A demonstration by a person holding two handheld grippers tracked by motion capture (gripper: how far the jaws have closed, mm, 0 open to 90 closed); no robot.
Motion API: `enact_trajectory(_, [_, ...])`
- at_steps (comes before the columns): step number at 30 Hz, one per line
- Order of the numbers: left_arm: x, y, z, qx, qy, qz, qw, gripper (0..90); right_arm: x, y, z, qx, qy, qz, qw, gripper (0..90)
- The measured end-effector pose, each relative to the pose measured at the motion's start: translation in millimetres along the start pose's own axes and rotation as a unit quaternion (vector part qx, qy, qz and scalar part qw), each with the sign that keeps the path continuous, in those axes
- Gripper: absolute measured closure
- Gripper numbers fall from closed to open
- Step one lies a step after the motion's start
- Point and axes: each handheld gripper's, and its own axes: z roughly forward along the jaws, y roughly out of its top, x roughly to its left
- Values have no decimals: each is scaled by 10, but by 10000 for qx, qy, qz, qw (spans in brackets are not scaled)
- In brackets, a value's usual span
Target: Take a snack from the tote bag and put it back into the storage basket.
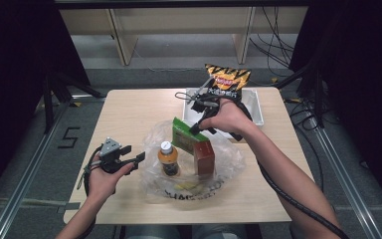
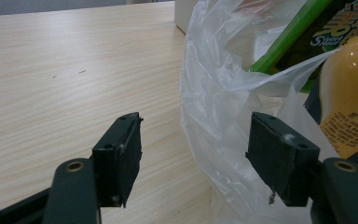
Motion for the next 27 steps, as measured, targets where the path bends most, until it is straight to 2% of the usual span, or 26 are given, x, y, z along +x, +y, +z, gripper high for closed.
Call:
enact_trajectory(6, [-10,2,4,-18,1,-15,10000,344,27,-22,-118,-106,-3,-113,9999,900])
enact_trajectory(7, [-8,1,5,-17,-2,-24,10000,344,41,-25,-143,-128,14,-33,9999,900])
enact_trajectory(10, [-8,-1,13,-5,-17,-45,10000,344,20,-24,-225,-249,7,-184,9995,900])
enact_trajectory(19, [-17,-10,17,-4,-25,-70,10000,344,19,-67,-411,-638,37,-172,9978,900])
enact_trajectory(21, [-14,-7,15,-4,-20,-13,10000,344,32,-82,-444,-650,36,-100,9978,900])
enact_trajectory(27, [-16,-8,15,5,-15,-15,10000,344,23,-106,-541,-808,56,-121,9966,900])
